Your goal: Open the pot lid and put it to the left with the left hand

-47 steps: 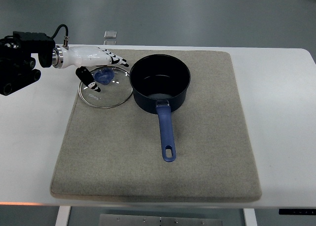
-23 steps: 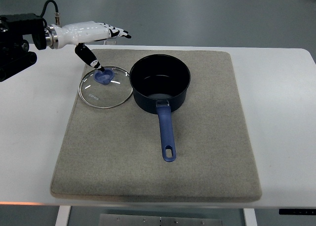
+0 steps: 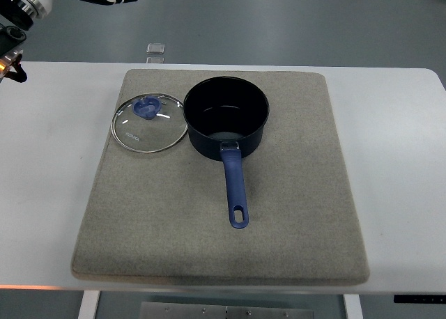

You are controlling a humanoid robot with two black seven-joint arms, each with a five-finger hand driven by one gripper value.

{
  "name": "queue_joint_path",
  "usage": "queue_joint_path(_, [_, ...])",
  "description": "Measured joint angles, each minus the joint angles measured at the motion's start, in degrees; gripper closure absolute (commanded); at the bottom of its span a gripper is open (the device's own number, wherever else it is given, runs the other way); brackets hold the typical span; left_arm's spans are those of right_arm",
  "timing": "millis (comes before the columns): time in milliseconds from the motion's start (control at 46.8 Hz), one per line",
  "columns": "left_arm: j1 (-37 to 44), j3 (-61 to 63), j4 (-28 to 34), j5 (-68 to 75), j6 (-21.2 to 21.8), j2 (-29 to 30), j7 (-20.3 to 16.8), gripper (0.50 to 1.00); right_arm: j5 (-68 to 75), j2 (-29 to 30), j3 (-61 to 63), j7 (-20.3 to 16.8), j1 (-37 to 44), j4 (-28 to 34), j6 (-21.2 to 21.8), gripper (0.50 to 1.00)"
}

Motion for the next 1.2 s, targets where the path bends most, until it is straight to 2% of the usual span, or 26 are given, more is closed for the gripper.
queue_joint_path(171, [-0.13,0.08,9.77,-12.26,-0.24,-6.14,0.00,0.525,0.00,0.00,0.01,0.00,0.00,0.00,0.00,0.585])
queue_joint_path(257, [-0.13,0.11,15.34,-15.12,-0.62,-9.56,0.00,0.525,0.00,0.00,0.02,0.00,0.00,0.00,0.00,0.585])
queue_joint_path(342, [-0.14,-0.01,18.37,-15.74,-0.68,-11.80,0.00,0.527,0.00,0.00,0.02,0.01,0.01,0.00,0.00,0.583])
queue_joint_path(684, [-0.05,-1.65,19.46,-19.84,-0.22,-13.87,0.00,0.544,0.00,0.00,-0.01,0.01,0.00,0.00,0.00,0.583])
queue_joint_path(727, [-0.06,-1.85,19.82,-20.75,-0.16,-14.17,0.00,0.566,0.00,0.00,-0.01,0.00,-0.01,0.00,0.00,0.583])
queue_joint_path(919, [1.33,-2.12,20.52,-27.58,0.02,-15.93,-0.01,0.602,0.00,0.00,0.00,0.00,0.00,0.00,0.00,0.583])
queue_joint_path(1197, [5.53,-3.62,22.35,-36.35,-0.74,-20.08,-0.01,0.604,0.00,0.00,-0.01,0.00,0.00,0.00,-0.01,0.585])
